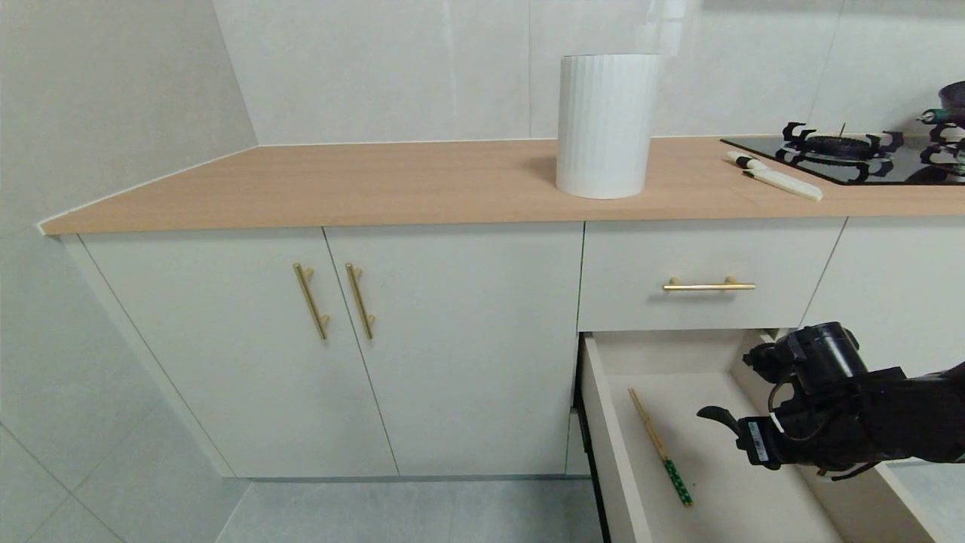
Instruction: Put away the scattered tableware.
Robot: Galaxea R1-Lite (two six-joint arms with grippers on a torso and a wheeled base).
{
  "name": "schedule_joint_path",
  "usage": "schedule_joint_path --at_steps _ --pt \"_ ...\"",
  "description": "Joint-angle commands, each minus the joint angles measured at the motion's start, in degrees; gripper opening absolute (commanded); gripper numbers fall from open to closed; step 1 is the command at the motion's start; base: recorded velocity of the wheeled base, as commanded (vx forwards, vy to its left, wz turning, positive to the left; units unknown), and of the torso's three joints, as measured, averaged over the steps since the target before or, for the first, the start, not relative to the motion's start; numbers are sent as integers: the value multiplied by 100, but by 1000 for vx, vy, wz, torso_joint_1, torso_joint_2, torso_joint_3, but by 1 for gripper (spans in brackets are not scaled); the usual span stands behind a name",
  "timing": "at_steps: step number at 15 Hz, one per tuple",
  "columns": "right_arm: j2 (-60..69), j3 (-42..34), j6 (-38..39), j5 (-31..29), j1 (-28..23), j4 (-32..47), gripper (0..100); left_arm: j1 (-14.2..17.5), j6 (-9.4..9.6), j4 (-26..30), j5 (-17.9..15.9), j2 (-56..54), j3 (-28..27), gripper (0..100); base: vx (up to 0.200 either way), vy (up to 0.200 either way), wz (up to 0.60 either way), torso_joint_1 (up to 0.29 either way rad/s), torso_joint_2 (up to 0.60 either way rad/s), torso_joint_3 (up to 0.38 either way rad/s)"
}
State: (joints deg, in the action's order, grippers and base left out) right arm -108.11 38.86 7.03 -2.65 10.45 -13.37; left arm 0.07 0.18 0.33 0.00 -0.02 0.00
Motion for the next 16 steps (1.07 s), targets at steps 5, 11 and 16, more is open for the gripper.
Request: schedule_joint_path --at_steps 5,11,16 --pt "-378 69 -27 -17 71 -236 0 1 -1 2 0 2 0 100 0 0 0 -9 58 48" --pt "-2039 517 -88 -368 133 -1923 0 1 -1 2 0 2 0 100 0 0 0 0 13 7" --pt "-2725 930 -229 -403 71 -1853 0 1 -1 2 0 2 0 100 0 0 0 0 0 0"
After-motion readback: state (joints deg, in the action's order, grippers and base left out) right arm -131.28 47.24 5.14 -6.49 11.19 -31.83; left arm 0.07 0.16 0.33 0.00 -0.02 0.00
